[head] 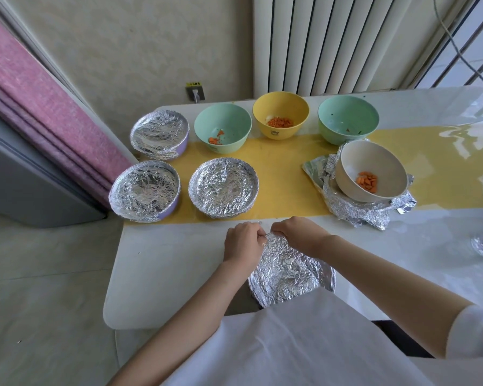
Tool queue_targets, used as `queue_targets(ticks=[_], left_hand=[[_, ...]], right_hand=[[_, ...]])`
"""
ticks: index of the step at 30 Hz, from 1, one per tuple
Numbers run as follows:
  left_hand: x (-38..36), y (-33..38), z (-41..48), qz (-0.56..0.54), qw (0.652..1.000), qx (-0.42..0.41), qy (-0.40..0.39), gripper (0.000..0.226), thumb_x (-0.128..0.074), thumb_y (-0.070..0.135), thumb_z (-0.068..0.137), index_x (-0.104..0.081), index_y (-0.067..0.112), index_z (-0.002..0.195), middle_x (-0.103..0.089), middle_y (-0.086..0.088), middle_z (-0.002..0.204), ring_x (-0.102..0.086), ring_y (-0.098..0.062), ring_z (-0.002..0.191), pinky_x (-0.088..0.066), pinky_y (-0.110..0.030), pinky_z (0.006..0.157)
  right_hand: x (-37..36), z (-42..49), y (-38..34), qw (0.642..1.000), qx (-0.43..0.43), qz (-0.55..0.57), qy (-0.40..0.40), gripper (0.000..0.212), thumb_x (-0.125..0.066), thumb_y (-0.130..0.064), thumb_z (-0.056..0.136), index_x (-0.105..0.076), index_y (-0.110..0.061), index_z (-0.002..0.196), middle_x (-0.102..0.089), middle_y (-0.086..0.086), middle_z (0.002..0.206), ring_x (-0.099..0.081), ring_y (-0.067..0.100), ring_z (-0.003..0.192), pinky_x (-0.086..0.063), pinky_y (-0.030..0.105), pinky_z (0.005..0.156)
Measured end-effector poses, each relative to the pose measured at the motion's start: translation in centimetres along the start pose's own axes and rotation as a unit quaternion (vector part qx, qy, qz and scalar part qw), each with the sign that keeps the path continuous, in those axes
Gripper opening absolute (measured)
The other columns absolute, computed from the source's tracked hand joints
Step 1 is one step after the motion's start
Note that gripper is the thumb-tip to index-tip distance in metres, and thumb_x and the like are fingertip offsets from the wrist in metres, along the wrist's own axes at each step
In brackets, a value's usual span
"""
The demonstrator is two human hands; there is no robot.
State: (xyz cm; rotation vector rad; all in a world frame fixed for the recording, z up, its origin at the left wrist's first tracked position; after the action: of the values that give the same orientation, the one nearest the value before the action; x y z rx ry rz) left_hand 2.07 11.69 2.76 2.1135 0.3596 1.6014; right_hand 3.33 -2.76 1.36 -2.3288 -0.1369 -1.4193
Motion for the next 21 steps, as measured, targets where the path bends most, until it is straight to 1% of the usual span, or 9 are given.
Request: queue_targets(ticks=[2,4,6,8,10,13,17,19,21], left_hand=[[-0.1,0.1,-0.1,-0.005,1.000,-0.002,0.000,0.011,-0.060,0.015,0.090,-0.069,0.013,0.094,-0.069,-0.004,0.097,-0.058,-0.023,0.096,-0.043,-0.036,0.088],[0.0,0.1,-0.1,0.001,1.000,-0.009,0.007,0.011,-0.059,0.013,0.090,-0.069,0.011,0.094,-0.068,-0.005,0.098,-0.057,-0.024,0.097,-0.042,-0.035,0.088],[0.0,0.1,-0.2,0.008,1.000,-0.014,0.014,0.012,-0.058,0.014,0.090,-0.068,0.010,0.095,-0.068,-0.006,0.098,-0.056,-0.024,0.097,-0.042,-0.035,0.087],[0.0,0.1,-0.3,0.013,1.000,-0.015,0.015,0.013,-0.058,0.015,0.090,-0.068,0.010,0.097,-0.068,-0.006,0.099,-0.057,-0.024,0.097,-0.043,-0.035,0.087],[0.0,0.2,-0.3,0.021,1.000,-0.017,0.015,0.015,-0.057,0.017,0.091,-0.068,0.011,0.098,-0.067,-0.006,0.100,-0.056,-0.024,0.097,-0.042,-0.035,0.087],[0.0,0.4,-0.5,0.037,0.999,-0.022,0.015,0.016,-0.056,0.018,0.092,-0.068,0.012,0.100,-0.067,-0.006,0.102,-0.056,-0.023,0.098,-0.041,-0.034,0.087],[0.0,0.4,-0.6,0.052,0.998,-0.023,0.008,0.015,-0.053,0.018,0.093,-0.063,0.012,0.103,-0.065,-0.005,0.105,-0.055,-0.023,0.100,-0.039,-0.032,0.088],[0.2,0.3,-0.9,0.067,0.998,-0.017,-0.005,0.013,-0.051,0.018,0.094,-0.058,0.012,0.104,-0.062,-0.004,0.108,-0.054,-0.023,0.100,-0.037,-0.032,0.088],[0.3,-0.2,-1.2,0.079,0.997,-0.002,-0.022,0.011,-0.048,0.019,0.095,-0.054,0.013,0.103,-0.060,-0.004,0.108,-0.055,-0.023,0.100,-0.038,-0.033,0.088]], right_hand=[[0.4,0.0,-0.3,1.000,-0.002,-0.029,-0.002,0.027,-0.040,0.005,0.085,-0.056,-0.011,0.099,-0.063,0.013,0.090,-0.046,0.025,0.070,-0.032,0.031,0.059],[0.8,0.0,-0.7,0.998,0.006,-0.066,-0.002,0.029,-0.039,0.002,0.089,-0.056,-0.013,0.108,-0.064,0.012,0.096,-0.052,0.027,0.075,-0.033,0.030,0.060],[0.8,0.1,-1.0,0.995,0.021,-0.101,0.001,0.031,-0.037,-0.001,0.092,-0.054,-0.013,0.116,-0.064,0.009,0.103,-0.060,0.028,0.087,-0.036,0.030,0.064],[0.4,0.1,-1.2,0.994,0.034,-0.104,0.009,0.030,-0.037,-0.004,0.095,-0.054,-0.015,0.117,-0.064,0.005,0.108,-0.060,0.027,0.095,-0.036,0.029,0.068],[0.3,0.1,-1.4,0.995,0.031,-0.098,0.012,0.031,-0.038,-0.004,0.094,-0.055,-0.015,0.117,-0.065,0.006,0.107,-0.059,0.027,0.096,-0.034,0.028,0.068],[0.4,0.4,-1.4,0.996,0.021,-0.089,0.010,0.034,-0.038,-0.002,0.093,-0.057,-0.015,0.118,-0.066,0.010,0.103,-0.060,0.029,0.093,-0.038,0.030,0.067],[0.0,0.5,-0.8,0.999,0.030,-0.014,0.000,0.026,-0.040,-0.011,0.098,-0.059,-0.017,0.114,-0.067,0.007,0.100,-0.062,0.026,0.089,-0.049,0.035,0.074],[0.0,0.3,-0.5,0.998,0.027,0.063,-0.004,0.027,-0.040,-0.019,0.100,-0.058,-0.016,0.120,-0.067,0.005,0.106,-0.062,0.025,0.093,-0.049,0.040,0.082],[0.1,0.1,-0.1,0.995,0.019,0.096,0.005,0.030,-0.039,-0.021,0.101,-0.056,-0.015,0.125,-0.065,0.005,0.114,-0.061,0.025,0.099,-0.047,0.040,0.088]])
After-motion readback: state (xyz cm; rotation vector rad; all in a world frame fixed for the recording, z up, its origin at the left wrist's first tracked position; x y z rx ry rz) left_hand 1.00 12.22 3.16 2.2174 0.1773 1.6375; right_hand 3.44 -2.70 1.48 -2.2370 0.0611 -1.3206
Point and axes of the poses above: each hand's wrist, its own z-axis towards the middle knuckle, its own x-axis out of the back of the hand, y = z × x, the point moved 2 cm from there along z, towards the middle knuckle
